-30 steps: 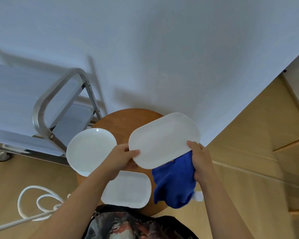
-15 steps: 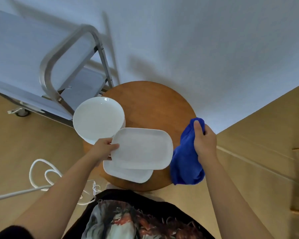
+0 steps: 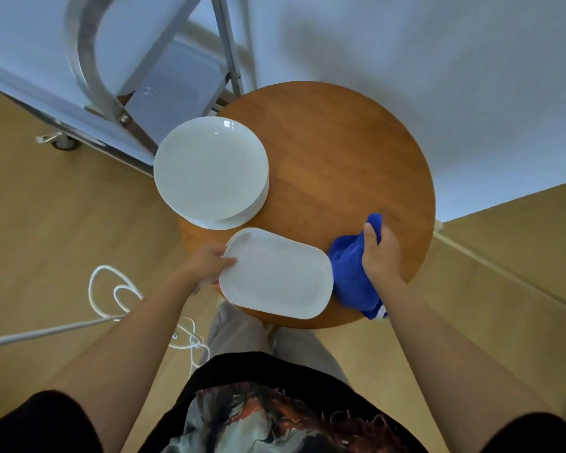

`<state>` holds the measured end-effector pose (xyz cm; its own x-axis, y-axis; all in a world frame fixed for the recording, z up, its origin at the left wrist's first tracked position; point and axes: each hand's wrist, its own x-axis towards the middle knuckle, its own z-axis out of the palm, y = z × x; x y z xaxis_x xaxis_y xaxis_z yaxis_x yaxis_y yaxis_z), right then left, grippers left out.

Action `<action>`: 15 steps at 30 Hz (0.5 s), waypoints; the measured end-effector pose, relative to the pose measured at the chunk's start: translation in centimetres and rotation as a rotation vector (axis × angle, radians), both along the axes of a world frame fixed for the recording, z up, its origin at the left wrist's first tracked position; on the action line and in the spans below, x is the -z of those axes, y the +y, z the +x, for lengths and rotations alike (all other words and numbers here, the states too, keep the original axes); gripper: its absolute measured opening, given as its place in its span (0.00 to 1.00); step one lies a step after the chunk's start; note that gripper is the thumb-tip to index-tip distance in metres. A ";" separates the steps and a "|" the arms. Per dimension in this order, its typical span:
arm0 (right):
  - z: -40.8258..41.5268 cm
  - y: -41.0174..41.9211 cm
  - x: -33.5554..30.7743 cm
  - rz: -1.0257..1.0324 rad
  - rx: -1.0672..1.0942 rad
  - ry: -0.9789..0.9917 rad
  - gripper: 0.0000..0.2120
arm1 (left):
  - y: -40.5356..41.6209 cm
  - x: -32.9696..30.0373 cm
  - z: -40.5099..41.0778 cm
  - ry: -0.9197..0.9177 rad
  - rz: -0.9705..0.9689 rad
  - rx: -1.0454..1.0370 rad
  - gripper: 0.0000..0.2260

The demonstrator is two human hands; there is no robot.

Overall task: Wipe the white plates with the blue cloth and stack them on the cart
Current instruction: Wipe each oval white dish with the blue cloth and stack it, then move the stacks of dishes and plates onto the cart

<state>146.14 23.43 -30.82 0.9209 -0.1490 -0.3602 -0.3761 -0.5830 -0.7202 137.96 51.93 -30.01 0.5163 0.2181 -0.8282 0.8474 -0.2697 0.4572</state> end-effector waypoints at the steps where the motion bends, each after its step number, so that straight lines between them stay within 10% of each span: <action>1: 0.0 0.3 0.6 -0.032 -0.030 0.026 0.13 | 0.1 0.3 0.1 -0.003 0.016 0.016 0.12; 8: -1.3 2.0 1.5 -0.331 -0.033 0.251 0.34 | 0.7 1.1 0.4 -0.177 0.411 0.331 0.08; 15: -8.6 4.9 0.9 -0.094 0.245 -0.068 0.08 | 0.3 1.6 1.1 -0.272 0.484 0.325 0.08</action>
